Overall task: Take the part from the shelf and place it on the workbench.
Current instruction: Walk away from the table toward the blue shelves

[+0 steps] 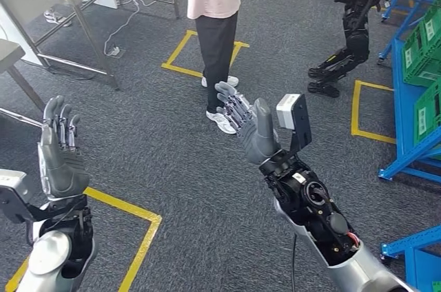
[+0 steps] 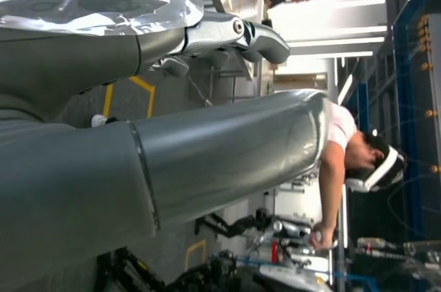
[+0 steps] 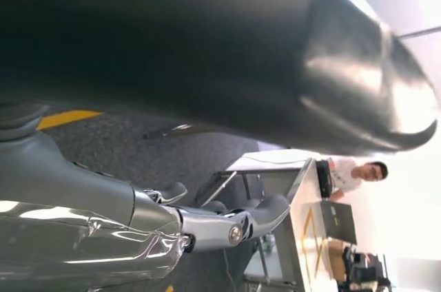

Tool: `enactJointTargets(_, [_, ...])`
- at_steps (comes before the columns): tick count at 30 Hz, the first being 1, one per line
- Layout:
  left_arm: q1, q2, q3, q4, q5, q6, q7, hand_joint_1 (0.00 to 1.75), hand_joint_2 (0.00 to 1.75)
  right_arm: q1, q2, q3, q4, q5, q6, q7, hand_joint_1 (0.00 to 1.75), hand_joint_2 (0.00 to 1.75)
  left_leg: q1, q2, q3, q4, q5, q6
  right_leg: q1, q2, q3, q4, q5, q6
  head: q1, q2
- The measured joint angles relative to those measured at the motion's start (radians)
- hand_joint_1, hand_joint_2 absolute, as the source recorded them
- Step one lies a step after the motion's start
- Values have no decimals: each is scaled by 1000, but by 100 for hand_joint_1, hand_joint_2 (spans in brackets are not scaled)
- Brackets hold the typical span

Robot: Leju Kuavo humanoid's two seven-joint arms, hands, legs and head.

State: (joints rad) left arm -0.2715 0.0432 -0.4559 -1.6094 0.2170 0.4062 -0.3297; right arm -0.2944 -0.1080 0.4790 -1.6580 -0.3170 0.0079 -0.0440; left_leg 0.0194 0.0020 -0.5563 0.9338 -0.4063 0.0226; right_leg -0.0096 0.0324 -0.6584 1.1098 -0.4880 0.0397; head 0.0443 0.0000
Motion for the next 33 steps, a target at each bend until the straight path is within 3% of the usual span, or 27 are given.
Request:
enactJointTargets(2, [0, 0, 0, 0, 0, 0, 0, 0, 0, 0, 0, 0, 1, 0, 0, 1, 0, 0, -1, 22, 0, 0, -2, 1, -6, -21, -58, 130, -49, 9, 10, 0])
enactJointTargets(3, [0, 0, 0, 0, 0, 0, 0, 0, 0, 0, 0, 0, 1, 0, 1, 2, 0, 0, -1, 33, 0, 1, -3, 0, -8, -25, -65, 148, -47, 12, 12, 0])
enactJointTargets(4, [1, 0, 0, 0, 0, 1, 0, 0, 0, -1, 0, 0, 2, 0, 1, 2, 0, 0, 0, 42, 2, 1, -5, -2, -11, -30, -50, 121, -27, 14, 16, 0])
enactJointTargets(6, [0, 0, 0, 0, 0, 3, 0, 0, 0, -3, 0, 0, 2, 0, 2, 1, 0, 0, -1, 60, 8, 2, -10, -9, -12, -60, 25, -21, 39, 14, 25, 0])
enactJointTargets(8, [0, 0, 0, 0, 0, 4, 1, 0, 0, -8, 0, 1, 2, -1, 2, 1, 0, 0, -7, 75, 10, 6, -15, -20, -5, -92, 89, -138, 71, 4, 33, 0])
enactJointTargets(9, [0, 0, 0, 0, 0, 5, 1, 0, 0, -11, 0, 1, 2, -1, 3, 0, 0, 0, -11, 83, 10, 7, -16, -25, -2, -97, 99, -158, 72, -3, 31, 0])
enactJointTargets(11, [0, 1, 1, 0, 0, 7, 1, 0, 0, -13, 0, 2, 5, -1, 3, -1, 0, 0, -13, 101, 10, 7, -18, -34, 0, -78, 97, -161, 74, -18, 23, 0])
enactJointTargets(12, [-1, 1, 1, 0, 0, 7, 0, 0, 0, -14, 0, 2, 6, -1, 3, -2, 0, 0, -10, 96, 9, 15, -27, -39, -1, -66, 97, -163, 76, -23, 19, 0])
enactJointTargets(14, [-1, 1, 1, 0, 0, 9, 0, 0, 0, -16, 0, 3, 7, -1, 3, -2, 0, 0, -5, 56, -20, 86, -71, -48, -4, -47, 97, -166, 81, -35, 11, 0])
enactJointTargets(16, [1, 2, 2, 0, 1, 10, 0, 0, 0, -15, 0, 4, 9, -1, 3, -2, 0, 0, -3, 14, -92, 232, -135, -51, -5, -27, 96, -166, 82, -41, -2, 0])
enactJointTargets(17, [4, 2, 2, 0, 1, 9, 0, 0, 0, -14, 0, 5, 10, -1, 3, -2, 0, 0, -3, 7, -127, 295, -153, -51, -4, -16, 96, -166, 82, -43, -8, 0])
enactJointTargets(18, [6, 2, 2, 0, 2, 9, 0, 0, 0, -12, 0, 5, 10, -1, 3, -2, 0, 0, -3, 4, -148, 327, -152, -50, -3, -4, 96, -166, 82, -43, -12, 0])
enactJointTargets(19, [8, 3, 2, 0, 2, 8, 0, 0, 0, -11, 0, 6, 11, -1, 3, -2, 0, 0, -3, 2, -149, 316, -131, -47, -3, 9, 97, -166, 82, -43, -15, 0])
enactJointTargets(20, [8, 3, 2, 0, 3, 6, 0, 0, 0, -10, 0, 6, 11, -1, 2, -2, 0, 0, -3, -2, -130, 264, -95, -43, -3, 21, 98, -166, 82, -43, -17, 0])
enactJointTargets(22, [7, 3, 3, 0, 3, 4, 0, 0, 0, -10, 0, 6, 10, -1, 2, -2, 0, 0, -2, -32, -66, 113, -21, -35, -1, 43, 98, -163, 81, -41, -22, 0])
enactJointTargets(24, [7, 3, 3, 0, 4, 3, 0, 0, 0, -9, 0, 6, 9, -1, 2, -3, 0, 0, -2, -54, -30, 29, 4, -31, -1, 63, 93, -161, 80, -33, -22, 0])
enactJointTargets(26, [6, 3, 3, 0, 4, 3, -1, 0, 0, -7, 0, 7, 9, -1, 2, -3, 0, 0, -3, -43, -25, 20, 1, -27, -2, 80, 88, -163, 82, -20, -20, 0])
enactJointTargets(27, [5, 2, 3, 0, 5, 3, -1, 0, 0, -4, 0, 6, 9, -1, 1, -3, 0, 0, -2, -34, -22, 17, 2, -22, -3, 75, 84, -159, 78, -15, -20, 0])
enactJointTargets(29, [2, 1, 3, 0, 5, 3, -1, 0, 0, -2, 0, 5, 8, -1, 1, -3, 0, 0, 1, -15, -15, 9, 4, -12, -2, 33, 57, -103, 42, -4, -9, 0])
enactJointTargets(31, [3, 0, 3, 0, 6, 3, -2, 0, 0, 0, 0, 5, 8, -1, 0, -3, 0, 0, -1, 4, -13, 8, 2, -5, -4, -12, -4, 31, -25, 5, 6, 0])
enactJointTargets(32, [4, 0, 3, 0, 6, 2, -2, 0, 0, 1, 0, 6, 8, -1, 0, -3, 0, 0, -2, 14, -13, 8, 1, -4, -6, -20, -36, 98, -50, 9, 10, 0])
enactJointTargets(33, [4, 0, 3, 0, 7, 2, -2, 0, 0, 3, 0, 6, 9, -1, -2, -3, 0, 0, -3, 24, -12, 9, 0, -4, -8, -23, -54, 137, -58, 12, 13, 0])
